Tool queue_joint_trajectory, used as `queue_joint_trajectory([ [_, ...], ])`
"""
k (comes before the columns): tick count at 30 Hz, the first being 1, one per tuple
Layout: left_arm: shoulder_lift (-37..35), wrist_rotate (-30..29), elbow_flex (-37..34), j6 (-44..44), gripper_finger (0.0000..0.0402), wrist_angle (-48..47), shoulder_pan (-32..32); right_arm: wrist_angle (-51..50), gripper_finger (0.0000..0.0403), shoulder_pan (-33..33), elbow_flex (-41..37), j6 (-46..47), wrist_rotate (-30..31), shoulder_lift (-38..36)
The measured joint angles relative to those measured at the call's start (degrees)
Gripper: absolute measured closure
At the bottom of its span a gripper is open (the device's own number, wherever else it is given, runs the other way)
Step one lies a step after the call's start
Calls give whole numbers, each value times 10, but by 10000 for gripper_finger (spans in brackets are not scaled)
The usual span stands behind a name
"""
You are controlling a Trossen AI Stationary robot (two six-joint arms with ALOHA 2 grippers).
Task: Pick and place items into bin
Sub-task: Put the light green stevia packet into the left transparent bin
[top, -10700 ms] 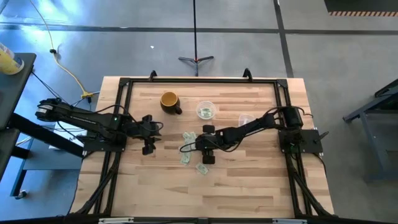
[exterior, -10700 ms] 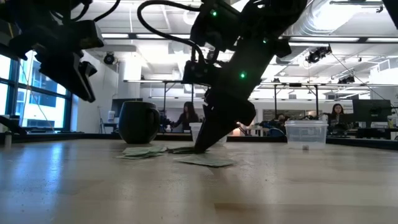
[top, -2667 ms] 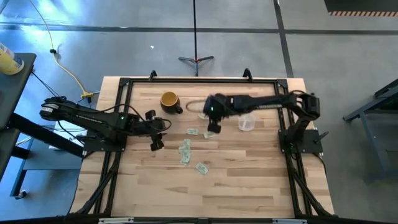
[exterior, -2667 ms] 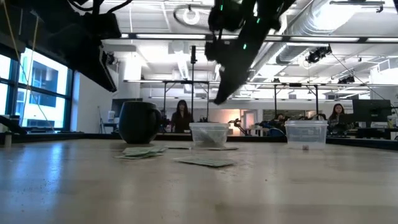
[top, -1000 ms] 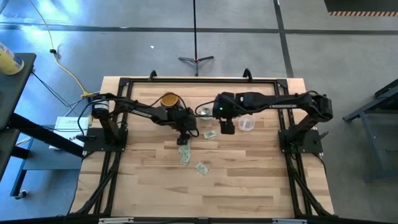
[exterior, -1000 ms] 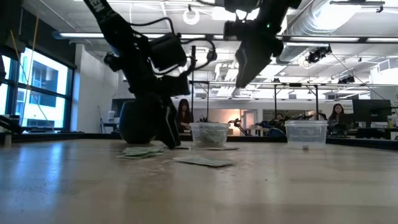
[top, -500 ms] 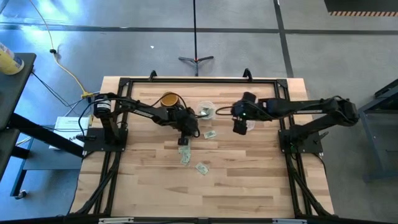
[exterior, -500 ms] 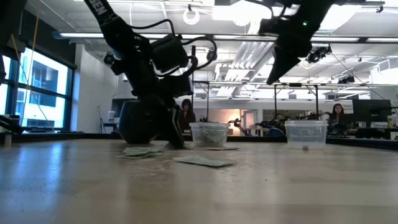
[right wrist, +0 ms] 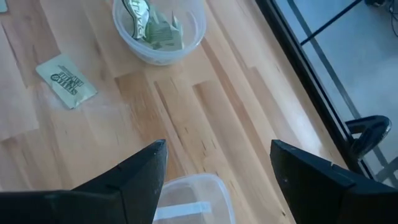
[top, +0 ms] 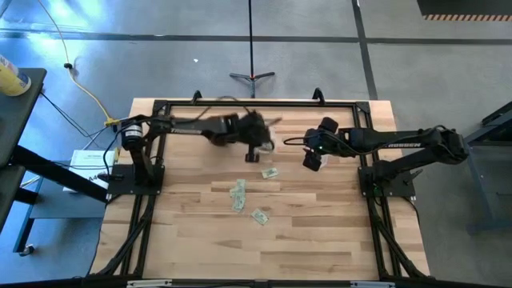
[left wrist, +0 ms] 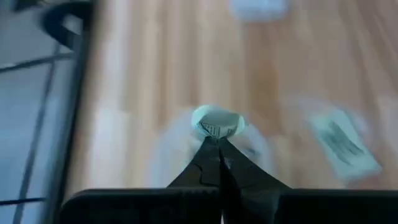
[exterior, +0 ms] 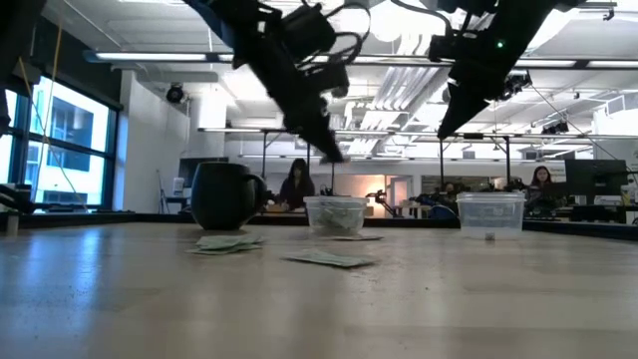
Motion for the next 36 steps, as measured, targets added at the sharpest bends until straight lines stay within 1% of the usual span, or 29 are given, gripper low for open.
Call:
queue_joint_trajectory([
  [2,0,6,9,0,380,8,22,0,125,0,0,-1,0,0],
  [4,12,15,11,-2,371,10,43,0,125,0,0,-2,0,0],
  [6,24,49,10,-16,356,-4,60,2,125,0,0,-8,0,0],
  [9,37,71,11,-32,343,-3,58,2,125,0,0,-8,7,0],
  [13,59,69,11,-31,354,8,39,4,125,0,0,-8,14,1],
  [16,73,64,11,-31,368,10,39,5,125,0,0,-8,14,1],
  [19,80,37,11,-35,361,1,40,7,125,0,0,-7,13,1],
  [21,82,34,11,-33,339,-3,39,6,125,0,0,-7,13,1],
  [25,82,35,13,-37,270,20,36,6,125,0,0,-6,13,1],
  [29,82,22,38,-54,204,-24,27,6,125,0,0,1,13,1],
  [32,81,23,71,-55,169,-94,22,6,125,0,0,6,8,1],
  [34,81,23,95,-55,153,-140,15,8,125,0,0,-8,-11,1],
  [36,81,22,119,-52,143,-187,8,25,125,0,-1,-53,-71,7],
])
